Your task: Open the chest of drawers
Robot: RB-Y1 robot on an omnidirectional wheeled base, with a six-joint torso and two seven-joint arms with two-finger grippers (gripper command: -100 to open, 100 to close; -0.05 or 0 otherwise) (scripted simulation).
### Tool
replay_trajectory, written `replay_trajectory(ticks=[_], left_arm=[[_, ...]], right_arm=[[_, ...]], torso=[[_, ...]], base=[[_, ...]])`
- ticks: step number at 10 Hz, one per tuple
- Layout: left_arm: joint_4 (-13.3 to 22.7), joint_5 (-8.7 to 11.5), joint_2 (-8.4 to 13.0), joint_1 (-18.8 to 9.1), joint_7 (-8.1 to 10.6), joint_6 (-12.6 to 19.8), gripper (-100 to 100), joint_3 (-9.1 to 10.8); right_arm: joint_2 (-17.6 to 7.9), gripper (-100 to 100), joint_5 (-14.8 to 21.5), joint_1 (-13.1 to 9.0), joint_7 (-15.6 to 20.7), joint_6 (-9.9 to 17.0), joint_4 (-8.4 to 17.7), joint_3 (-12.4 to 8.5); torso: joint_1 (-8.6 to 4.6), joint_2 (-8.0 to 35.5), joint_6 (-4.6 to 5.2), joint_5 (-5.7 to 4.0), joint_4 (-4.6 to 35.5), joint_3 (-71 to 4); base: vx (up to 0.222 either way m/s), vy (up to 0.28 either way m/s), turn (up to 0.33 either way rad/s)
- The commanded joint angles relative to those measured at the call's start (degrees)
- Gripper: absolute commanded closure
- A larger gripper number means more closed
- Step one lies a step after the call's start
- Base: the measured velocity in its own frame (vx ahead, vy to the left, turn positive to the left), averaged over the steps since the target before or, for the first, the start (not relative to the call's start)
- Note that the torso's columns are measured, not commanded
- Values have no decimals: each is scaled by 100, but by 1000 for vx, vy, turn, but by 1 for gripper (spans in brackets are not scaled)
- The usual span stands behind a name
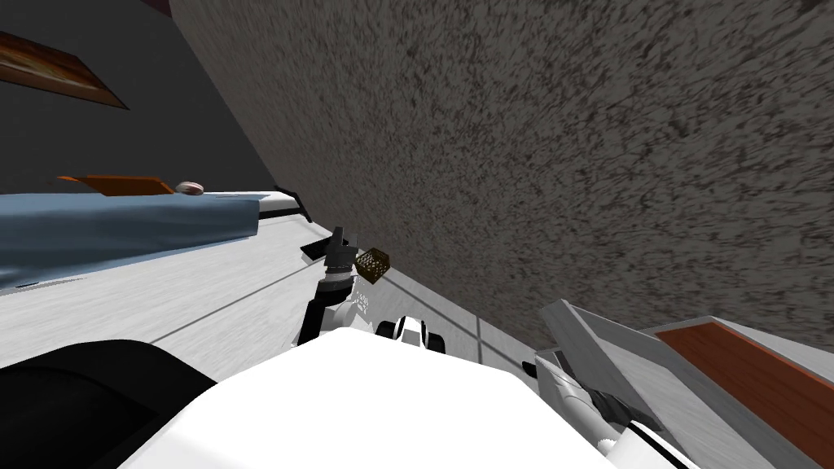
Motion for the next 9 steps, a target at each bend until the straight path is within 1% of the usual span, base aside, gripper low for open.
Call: replay_trajectory(ticks=[1,2,3,4,9], left_arm=[[0,0,1,1,0,0,0,1],[0,0,1,1,0,0,0,1],[0,0,1,1,0,0,0,1],[0,0,1,1,0,0,0,1],[0,0,1,1,0,0,0,1]], right_arm=[[-2,-100,-301,-148,-56,-47,226,22],[-2,-100,-301,-148,-56,-47,389,22],[70,-100,-250,-251,-98,-109,530,50],[79,0,-245,-268,-121,-144,585,55],[78,0,-245,-266,-119,-141,579,55]], torso=[[-22,-9,1,-8,-4,-8],[-29,-8,-4,-12,-4,-6],[-21,0,-4,-9,-2,-2],[-7,9,-3,-5,2,4],[-3,9,-4,-3,1,4]], base=[[3,5,-13],[8,-12,6],[5,-7,3],[0,0,0],[0,0,0]])
